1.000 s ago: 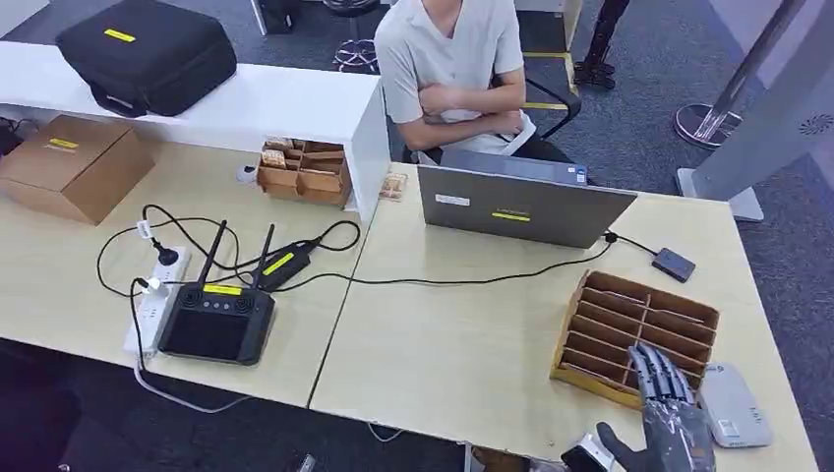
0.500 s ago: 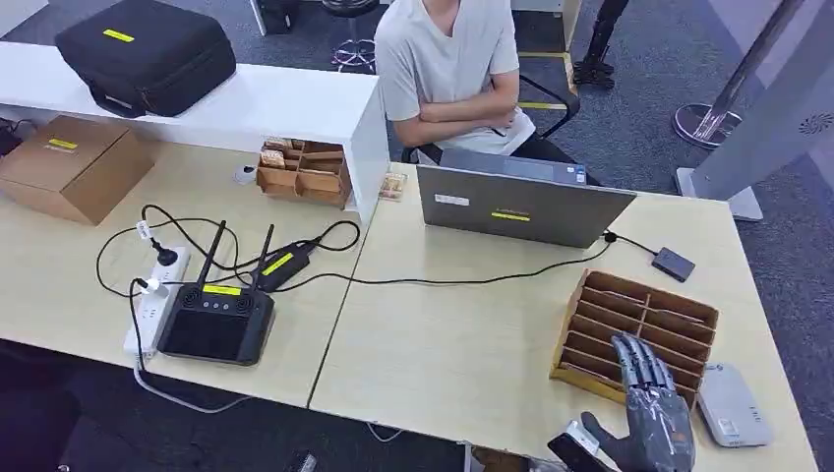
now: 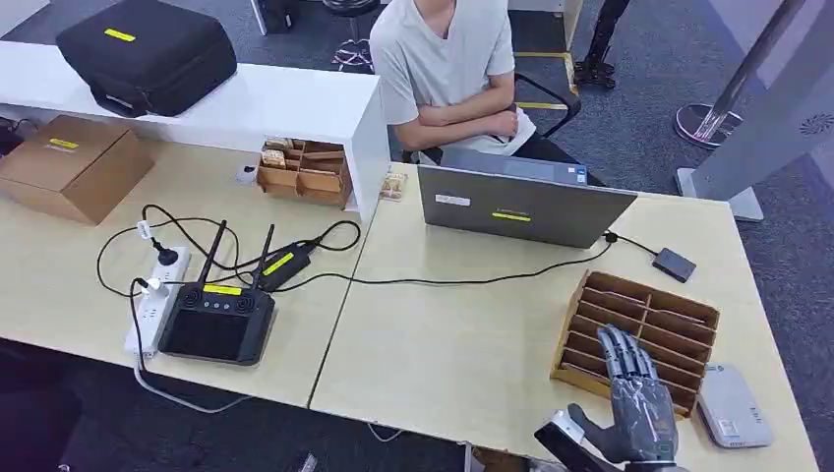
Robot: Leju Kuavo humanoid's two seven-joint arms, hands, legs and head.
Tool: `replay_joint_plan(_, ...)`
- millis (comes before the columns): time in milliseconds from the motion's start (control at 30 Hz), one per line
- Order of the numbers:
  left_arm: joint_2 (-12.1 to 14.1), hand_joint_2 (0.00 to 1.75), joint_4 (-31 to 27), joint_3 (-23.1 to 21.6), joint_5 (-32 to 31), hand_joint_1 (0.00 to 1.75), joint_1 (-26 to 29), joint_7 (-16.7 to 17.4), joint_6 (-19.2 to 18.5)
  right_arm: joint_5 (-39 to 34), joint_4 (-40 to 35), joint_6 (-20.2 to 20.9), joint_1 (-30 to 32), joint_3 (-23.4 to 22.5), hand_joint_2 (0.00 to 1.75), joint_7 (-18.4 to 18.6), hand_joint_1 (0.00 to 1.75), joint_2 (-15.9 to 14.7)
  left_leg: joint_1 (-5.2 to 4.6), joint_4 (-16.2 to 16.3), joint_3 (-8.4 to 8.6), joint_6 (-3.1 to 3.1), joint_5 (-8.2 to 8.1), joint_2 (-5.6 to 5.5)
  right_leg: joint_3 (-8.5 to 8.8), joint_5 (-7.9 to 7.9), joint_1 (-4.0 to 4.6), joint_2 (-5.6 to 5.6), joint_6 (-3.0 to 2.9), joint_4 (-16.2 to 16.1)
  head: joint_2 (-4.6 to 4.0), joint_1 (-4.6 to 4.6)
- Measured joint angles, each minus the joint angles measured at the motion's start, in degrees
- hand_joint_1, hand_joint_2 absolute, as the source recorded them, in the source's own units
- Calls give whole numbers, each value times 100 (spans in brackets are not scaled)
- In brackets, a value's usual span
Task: Pass the card to the sensor for recognition and then transmit it.
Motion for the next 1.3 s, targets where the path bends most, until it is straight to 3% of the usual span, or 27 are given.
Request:
replay_joint_plan(267,0,175,0,0,0,0,0,2,-11,225,83,-31,14,-11,175,212,0,-2,0,0,2,0,0,1,-1,0,0,1,0,0,0,-2)
replay_joint_plan(667,4,175,0,4,-2,0,1,2,-37,227,205,-44,31,-85,175,238,0,-4,0,0,1,0,0,2,-1,0,0,2,0,0,0,-2)
replay_joint_plan(700,4,175,0,7,-2,0,1,2,-37,227,212,-44,31,-94,175,238,175,-4,0,0,2,0,0,2,-1,0,0,2,0,0,0,-2)
replay_joint_plan(1300,2,175,0,83,11,0,2,0,-77,-236,162,-42,119,-181,175,44,175,-11,0,0,3,0,0,0,-1,0,0,1,0,-1,0,0)
